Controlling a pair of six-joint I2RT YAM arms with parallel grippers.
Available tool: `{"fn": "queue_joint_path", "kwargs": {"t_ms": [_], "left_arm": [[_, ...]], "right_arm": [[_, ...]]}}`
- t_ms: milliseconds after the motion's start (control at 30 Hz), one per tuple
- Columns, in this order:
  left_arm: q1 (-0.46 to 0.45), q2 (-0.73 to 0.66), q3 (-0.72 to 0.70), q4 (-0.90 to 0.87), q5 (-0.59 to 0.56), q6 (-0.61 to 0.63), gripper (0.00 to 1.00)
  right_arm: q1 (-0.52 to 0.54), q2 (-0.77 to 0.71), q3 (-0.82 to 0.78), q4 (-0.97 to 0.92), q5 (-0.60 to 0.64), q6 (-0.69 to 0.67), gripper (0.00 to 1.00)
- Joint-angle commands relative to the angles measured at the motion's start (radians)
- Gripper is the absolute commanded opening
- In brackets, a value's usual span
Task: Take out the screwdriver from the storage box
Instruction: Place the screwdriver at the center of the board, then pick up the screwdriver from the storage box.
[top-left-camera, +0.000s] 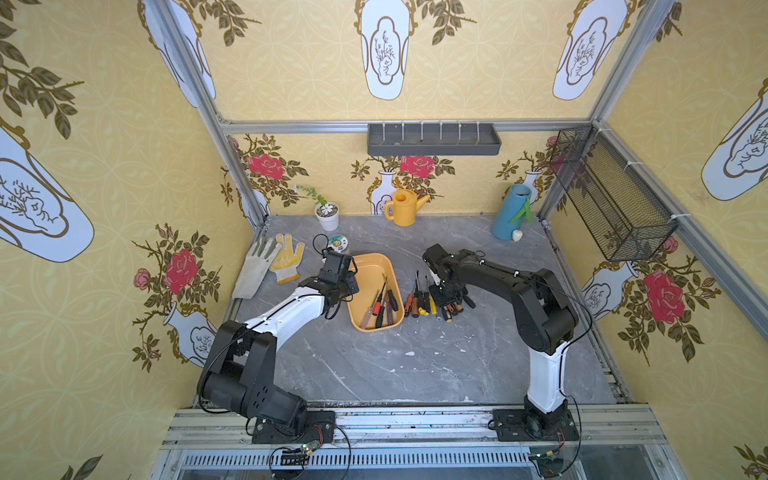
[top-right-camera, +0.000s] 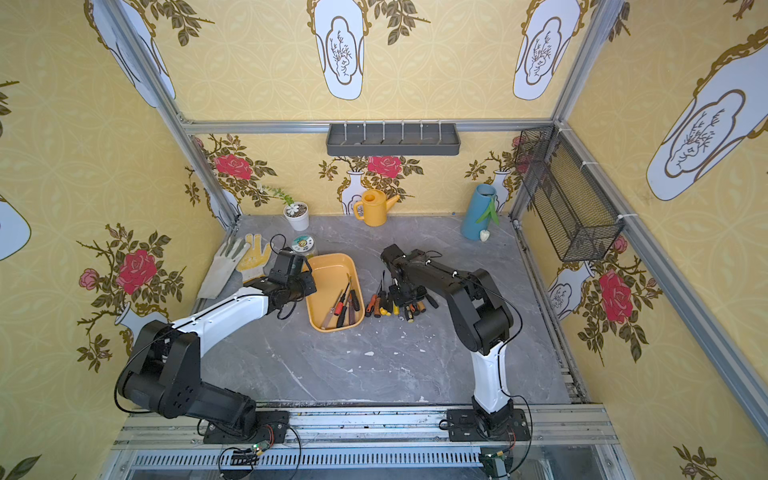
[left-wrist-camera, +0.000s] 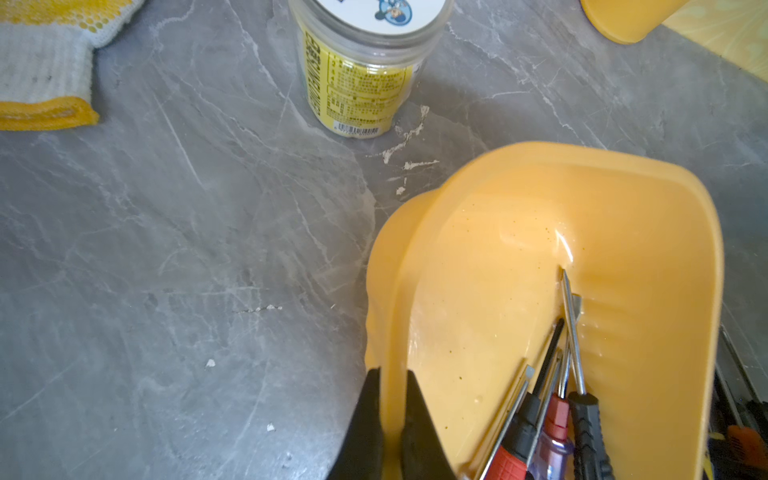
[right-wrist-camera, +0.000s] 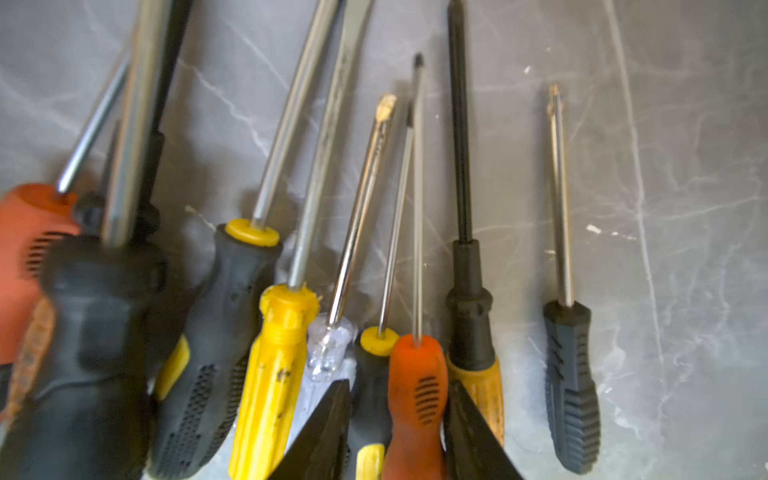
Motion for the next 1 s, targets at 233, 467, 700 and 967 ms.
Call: {"fn": "queue_joint_path", "kwargs": {"t_ms": [233, 467, 700, 967], "left_arm": [[0.001, -0.002, -0.004, 0.025, 0.004, -0.001, 0.0], [0.001, -0.002, -0.004, 0.025, 0.007, -0.002, 0.0], [0.001, -0.01, -0.004, 0.031, 0.011, -0.008, 0.0], [0.0, -0.012, -0.002, 0.04, 0.017, -0.015, 0.0]], "right_arm": [[0.008, -0.079, 0.011, -0.035, 0.038, 0.022, 0.52], [0.029, -0.122, 0.037, -0.003, 0.012, 0.039, 0.54], [0.087, -0.159, 0.076, 0.074, -0.054, 0.072, 0.56], [0.173, -0.151, 0.111, 0.167, -0.169, 0.134, 0.6]]}}
